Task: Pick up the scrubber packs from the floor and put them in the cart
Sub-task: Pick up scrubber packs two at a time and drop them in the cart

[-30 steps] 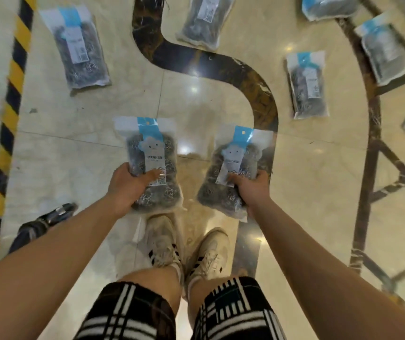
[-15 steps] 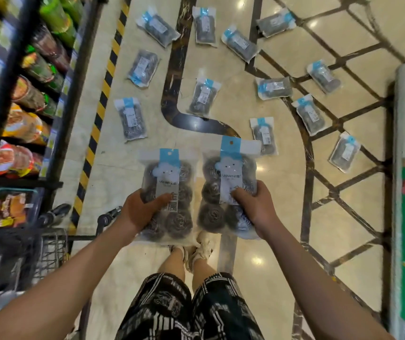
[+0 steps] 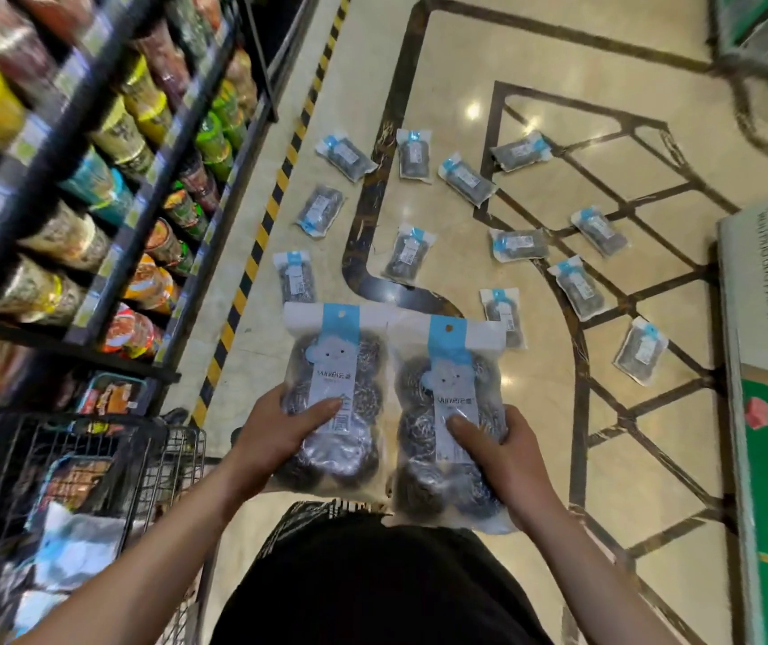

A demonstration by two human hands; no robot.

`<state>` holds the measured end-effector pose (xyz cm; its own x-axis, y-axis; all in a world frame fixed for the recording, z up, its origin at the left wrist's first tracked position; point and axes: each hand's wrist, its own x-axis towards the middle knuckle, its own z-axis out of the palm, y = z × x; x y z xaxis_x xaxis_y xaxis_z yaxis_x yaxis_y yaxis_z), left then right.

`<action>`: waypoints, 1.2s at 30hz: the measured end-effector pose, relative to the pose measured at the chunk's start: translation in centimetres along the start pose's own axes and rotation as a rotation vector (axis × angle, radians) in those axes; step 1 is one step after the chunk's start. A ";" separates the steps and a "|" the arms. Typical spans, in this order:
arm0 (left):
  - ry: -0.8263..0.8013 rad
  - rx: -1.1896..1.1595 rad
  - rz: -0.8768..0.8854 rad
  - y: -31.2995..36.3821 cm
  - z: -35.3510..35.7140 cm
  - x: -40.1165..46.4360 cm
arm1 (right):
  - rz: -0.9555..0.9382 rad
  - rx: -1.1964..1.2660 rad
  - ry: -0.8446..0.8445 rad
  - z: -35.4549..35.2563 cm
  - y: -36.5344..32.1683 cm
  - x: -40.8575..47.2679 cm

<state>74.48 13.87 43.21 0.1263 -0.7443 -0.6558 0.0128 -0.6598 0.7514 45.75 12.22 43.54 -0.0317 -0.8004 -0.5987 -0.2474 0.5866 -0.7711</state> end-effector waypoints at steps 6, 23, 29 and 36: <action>0.058 -0.045 0.056 -0.4 -0.3 -2.5 | -0.095 -0.034 -0.044 1.2 -1.6 0.4; 0.622 -0.484 0.027 -6.9 -3.0 -12.4 | -0.245 -0.370 -0.484 9.5 -5.5 2.5; 0.858 -0.649 -0.011 -10.8 -5.4 -16.5 | -0.302 -0.481 -0.667 16.8 -6.3 0.5; 1.005 -0.832 -0.074 -16.6 -10.9 -20.1 | -0.337 -0.620 -0.822 28.0 -6.0 -2.6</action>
<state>82.49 40.92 44.74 0.7751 -0.0683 -0.6281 0.6121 -0.1651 0.7734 74.45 14.21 43.68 0.7314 -0.4459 -0.5161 -0.5755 0.0025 -0.8178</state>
